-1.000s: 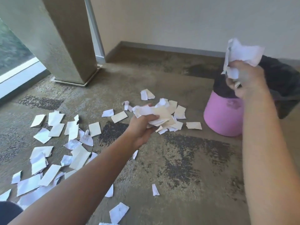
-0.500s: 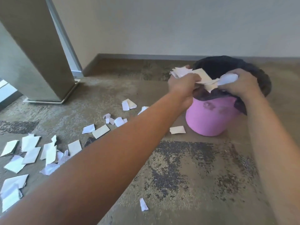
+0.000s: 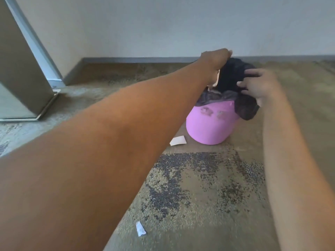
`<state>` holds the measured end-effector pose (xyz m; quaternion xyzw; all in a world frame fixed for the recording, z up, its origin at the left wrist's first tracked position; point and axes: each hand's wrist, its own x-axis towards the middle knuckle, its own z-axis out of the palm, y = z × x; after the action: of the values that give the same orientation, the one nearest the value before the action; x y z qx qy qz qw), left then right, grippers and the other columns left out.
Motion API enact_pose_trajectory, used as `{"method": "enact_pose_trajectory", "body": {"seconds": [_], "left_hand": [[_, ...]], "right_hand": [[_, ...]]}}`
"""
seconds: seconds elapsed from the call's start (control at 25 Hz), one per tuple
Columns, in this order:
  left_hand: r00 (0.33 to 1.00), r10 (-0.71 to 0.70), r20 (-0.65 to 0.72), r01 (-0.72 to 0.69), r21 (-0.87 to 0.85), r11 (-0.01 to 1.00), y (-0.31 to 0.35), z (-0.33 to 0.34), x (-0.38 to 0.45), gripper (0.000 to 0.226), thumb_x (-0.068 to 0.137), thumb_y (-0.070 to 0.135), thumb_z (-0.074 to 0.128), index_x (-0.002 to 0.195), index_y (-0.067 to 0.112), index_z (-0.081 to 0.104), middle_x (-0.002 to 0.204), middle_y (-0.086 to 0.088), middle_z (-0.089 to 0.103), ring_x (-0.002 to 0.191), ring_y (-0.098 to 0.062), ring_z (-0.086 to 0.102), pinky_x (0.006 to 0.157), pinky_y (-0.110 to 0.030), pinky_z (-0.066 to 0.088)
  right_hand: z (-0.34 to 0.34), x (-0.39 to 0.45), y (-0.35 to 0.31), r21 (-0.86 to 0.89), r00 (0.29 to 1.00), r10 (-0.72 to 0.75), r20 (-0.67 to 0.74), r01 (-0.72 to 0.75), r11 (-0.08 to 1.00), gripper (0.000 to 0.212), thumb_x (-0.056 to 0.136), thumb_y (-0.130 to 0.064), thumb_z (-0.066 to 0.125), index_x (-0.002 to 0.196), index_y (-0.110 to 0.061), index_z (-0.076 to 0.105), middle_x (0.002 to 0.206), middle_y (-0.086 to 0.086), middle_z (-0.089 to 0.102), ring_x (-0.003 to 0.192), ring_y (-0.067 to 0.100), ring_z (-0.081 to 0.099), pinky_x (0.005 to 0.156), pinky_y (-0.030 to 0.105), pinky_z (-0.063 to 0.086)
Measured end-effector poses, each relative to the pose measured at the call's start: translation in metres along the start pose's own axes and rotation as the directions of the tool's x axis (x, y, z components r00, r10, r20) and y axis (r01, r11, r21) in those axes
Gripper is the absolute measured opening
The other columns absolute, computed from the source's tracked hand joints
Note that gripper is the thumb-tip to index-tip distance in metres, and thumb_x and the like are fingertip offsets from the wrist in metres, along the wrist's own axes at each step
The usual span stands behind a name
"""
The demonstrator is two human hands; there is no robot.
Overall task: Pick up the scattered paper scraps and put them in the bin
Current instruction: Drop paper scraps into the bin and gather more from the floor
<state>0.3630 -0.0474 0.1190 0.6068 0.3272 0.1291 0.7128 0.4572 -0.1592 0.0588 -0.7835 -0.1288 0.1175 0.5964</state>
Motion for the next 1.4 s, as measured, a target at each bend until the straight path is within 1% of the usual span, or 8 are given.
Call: {"method": "enact_pose_trajectory", "body": {"seconds": [0.2, 0.4, 0.64, 0.84, 0.92, 1.12, 1.28, 1.4], "left_hand": [[0.999, 0.035, 0.029, -0.039, 0.169, 0.985, -0.011, -0.003, -0.007, 0.024, 0.097, 0.004, 0.03, 0.078, 0.006, 0.045, 0.075, -0.008, 0.046, 0.066, -0.02, 0.043, 0.054, -0.023, 0.034], [0.986, 0.165, -0.006, -0.153, 0.34, 0.928, -0.022, -0.01, 0.002, 0.03, 0.092, 0.004, 0.046, 0.118, -0.005, 0.058, 0.089, -0.006, 0.054, 0.069, -0.013, 0.047, 0.068, -0.027, 0.043], [0.909, 0.395, -0.135, -0.314, 0.402, 0.86, -0.047, -0.065, -0.011, 0.024, 0.084, 0.004, 0.053, 0.097, 0.016, 0.069, 0.1, -0.001, 0.067, 0.093, -0.016, 0.061, 0.084, -0.024, 0.05], [0.952, 0.253, -0.174, -0.134, 0.504, 0.853, -0.133, -0.147, -0.036, 0.03, 0.085, 0.004, 0.053, 0.108, 0.014, 0.069, 0.107, -0.003, 0.069, 0.095, -0.018, 0.064, 0.072, -0.023, 0.053], [0.974, 0.136, -0.182, -0.018, 0.535, 0.845, -0.176, -0.177, -0.056, 0.029, 0.085, 0.002, 0.054, 0.108, 0.012, 0.069, 0.107, -0.006, 0.068, 0.089, -0.018, 0.06, 0.064, -0.018, 0.046], [0.946, -0.083, -0.314, 0.289, 0.699, 0.654, -0.284, -0.243, -0.114, 0.043, 0.08, 0.002, 0.053, 0.121, 0.012, 0.063, 0.125, -0.011, 0.058, 0.097, -0.022, 0.06, 0.079, -0.03, 0.053], [0.967, -0.077, -0.243, 0.252, 0.866, 0.433, -0.332, -0.275, -0.143, 0.052, 0.082, 0.011, 0.051, 0.132, 0.024, 0.055, 0.148, -0.007, 0.037, 0.133, -0.028, 0.038, 0.107, -0.044, 0.039], [0.979, -0.078, -0.191, 0.206, 0.901, 0.382, -0.35, -0.279, -0.16, 0.05, 0.092, 0.02, 0.044, 0.141, 0.029, 0.047, 0.16, -0.007, 0.02, 0.147, -0.031, 0.019, 0.116, -0.049, 0.026]], "right_hand": [[-0.002, 0.002, 0.007, 0.15, 0.999, -0.009, -0.043, 0.016, 0.989, 0.026, 0.083, 0.005, 0.058, 0.1, -0.014, 0.061, 0.08, 0.003, 0.062, 0.074, 0.013, 0.062, 0.069, 0.024, 0.054], [0.012, 0.0, 0.002, 0.185, 0.992, -0.006, -0.124, 0.029, 0.982, 0.023, 0.081, -0.004, 0.06, 0.083, -0.026, 0.064, 0.084, 0.0, 0.069, 0.079, 0.014, 0.065, 0.08, 0.03, 0.059], [0.056, -0.026, -0.018, 0.01, 0.941, -0.263, -0.214, 0.271, 0.963, 0.02, 0.081, -0.012, 0.063, 0.096, -0.023, 0.071, 0.091, -0.008, 0.071, 0.08, 0.001, 0.066, 0.079, 0.016, 0.055], [0.122, -0.092, -0.015, -0.008, 0.798, -0.602, -0.017, 0.602, 0.798, 0.02, 0.082, -0.003, 0.056, 0.091, -0.014, 0.07, 0.085, -0.011, 0.07, 0.073, -0.005, 0.063, 0.071, 0.006, 0.046], [0.153, -0.118, 0.005, 0.018, 0.758, -0.591, 0.275, 0.61, 0.792, 0.02, 0.083, -0.002, 0.059, 0.09, -0.016, 0.07, 0.084, -0.01, 0.069, 0.072, -0.005, 0.061, 0.069, 0.007, 0.046], [0.2, -0.189, 0.089, -0.277, 0.462, -0.066, 0.884, 0.632, 0.724, 0.009, 0.084, -0.017, 0.072, 0.093, -0.02, 0.071, 0.091, -0.005, 0.07, 0.079, 0.008, 0.063, 0.08, 0.031, 0.055], [0.208, -0.246, 0.137, -0.284, 0.091, 0.332, 0.939, 0.75, 0.598, 0.028, 0.067, -0.036, 0.086, 0.09, -0.026, 0.072, 0.085, -0.013, 0.071, 0.08, 0.005, 0.066, 0.078, 0.032, 0.056], [0.208, -0.267, 0.157, -0.176, -0.017, 0.349, 0.937, 0.839, 0.514, 0.041, 0.054, -0.039, 0.091, 0.087, -0.027, 0.069, 0.079, -0.013, 0.07, 0.072, 0.002, 0.065, 0.067, 0.029, 0.057]]}}
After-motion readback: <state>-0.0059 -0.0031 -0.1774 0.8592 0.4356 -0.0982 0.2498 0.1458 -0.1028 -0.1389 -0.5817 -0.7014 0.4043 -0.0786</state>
